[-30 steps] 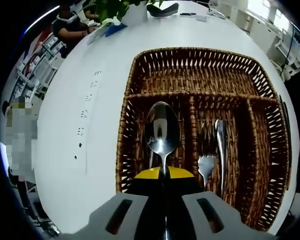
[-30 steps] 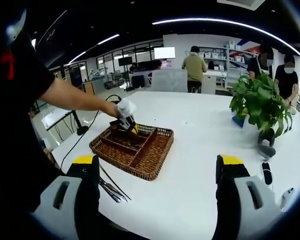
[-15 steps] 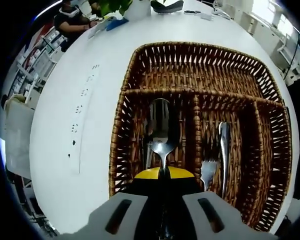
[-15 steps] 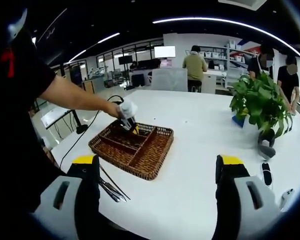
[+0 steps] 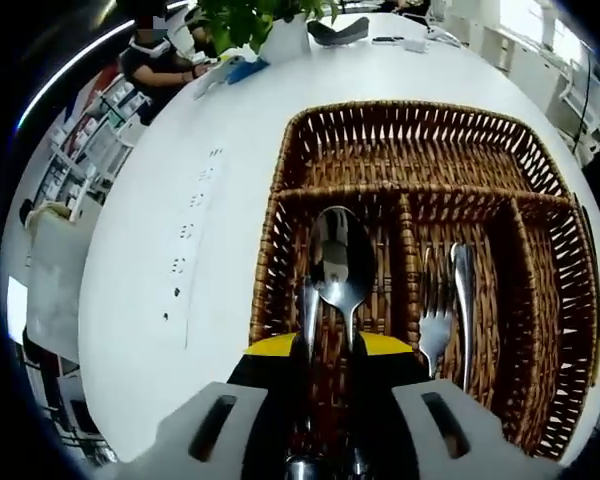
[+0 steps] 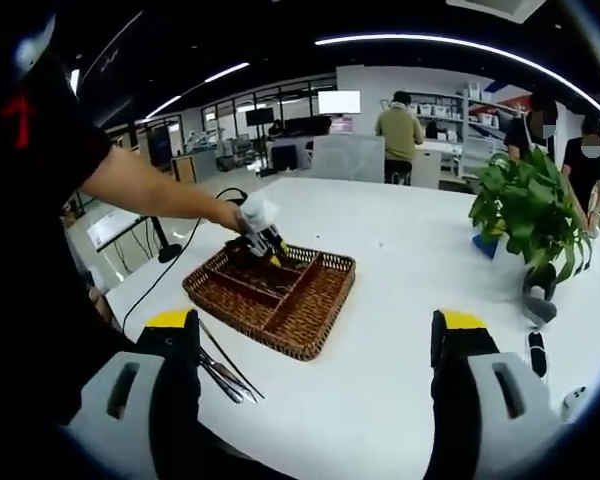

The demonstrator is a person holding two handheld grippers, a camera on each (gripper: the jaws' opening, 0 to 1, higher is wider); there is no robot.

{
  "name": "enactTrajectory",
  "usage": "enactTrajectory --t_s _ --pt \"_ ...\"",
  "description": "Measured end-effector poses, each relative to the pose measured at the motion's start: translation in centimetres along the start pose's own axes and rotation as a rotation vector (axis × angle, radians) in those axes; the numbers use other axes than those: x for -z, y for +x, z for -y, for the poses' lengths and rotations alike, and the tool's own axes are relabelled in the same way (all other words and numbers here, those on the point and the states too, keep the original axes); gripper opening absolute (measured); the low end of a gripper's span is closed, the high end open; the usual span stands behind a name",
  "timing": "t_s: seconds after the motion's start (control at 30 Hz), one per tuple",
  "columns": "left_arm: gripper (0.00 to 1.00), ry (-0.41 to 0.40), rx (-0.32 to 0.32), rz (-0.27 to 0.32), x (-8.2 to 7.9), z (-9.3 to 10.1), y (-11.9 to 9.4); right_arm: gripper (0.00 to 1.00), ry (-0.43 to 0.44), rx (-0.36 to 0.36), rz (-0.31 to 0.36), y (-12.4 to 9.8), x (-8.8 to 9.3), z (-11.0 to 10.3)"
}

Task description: Arrange the knives, forks, and spoons in their matching storage slots by inserting each utensil handle-first until every utensil is classified and aligned in the correct compartment

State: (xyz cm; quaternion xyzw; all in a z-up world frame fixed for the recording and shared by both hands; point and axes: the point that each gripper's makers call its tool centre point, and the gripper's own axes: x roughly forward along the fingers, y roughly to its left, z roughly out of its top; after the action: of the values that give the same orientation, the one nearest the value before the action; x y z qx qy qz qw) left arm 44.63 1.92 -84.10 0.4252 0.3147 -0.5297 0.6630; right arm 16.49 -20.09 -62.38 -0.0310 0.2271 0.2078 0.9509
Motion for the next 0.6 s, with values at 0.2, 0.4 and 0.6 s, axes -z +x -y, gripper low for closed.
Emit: enactTrajectory --t_s 0.2,0.4,0.6 --pt "0.43 -0.097 -0.046 0.110 -1.2 -1.1 -3.6 0.97 -0.048 -0.002 -0.016 0.3 -0.4 0.0" --pt "0.62 -0.277 -0.089 0.289 -2.7 -1.1 -7.9 0.98 -0.067 -0.031 -0.021 1.2 -0.9 -0.4" --pt "0.87 -0.476 -0.085 0.476 -2.8 2.5 -13.3 0.99 -0.054 -0.052 -0.001 2.1 -1.4 -0.3"
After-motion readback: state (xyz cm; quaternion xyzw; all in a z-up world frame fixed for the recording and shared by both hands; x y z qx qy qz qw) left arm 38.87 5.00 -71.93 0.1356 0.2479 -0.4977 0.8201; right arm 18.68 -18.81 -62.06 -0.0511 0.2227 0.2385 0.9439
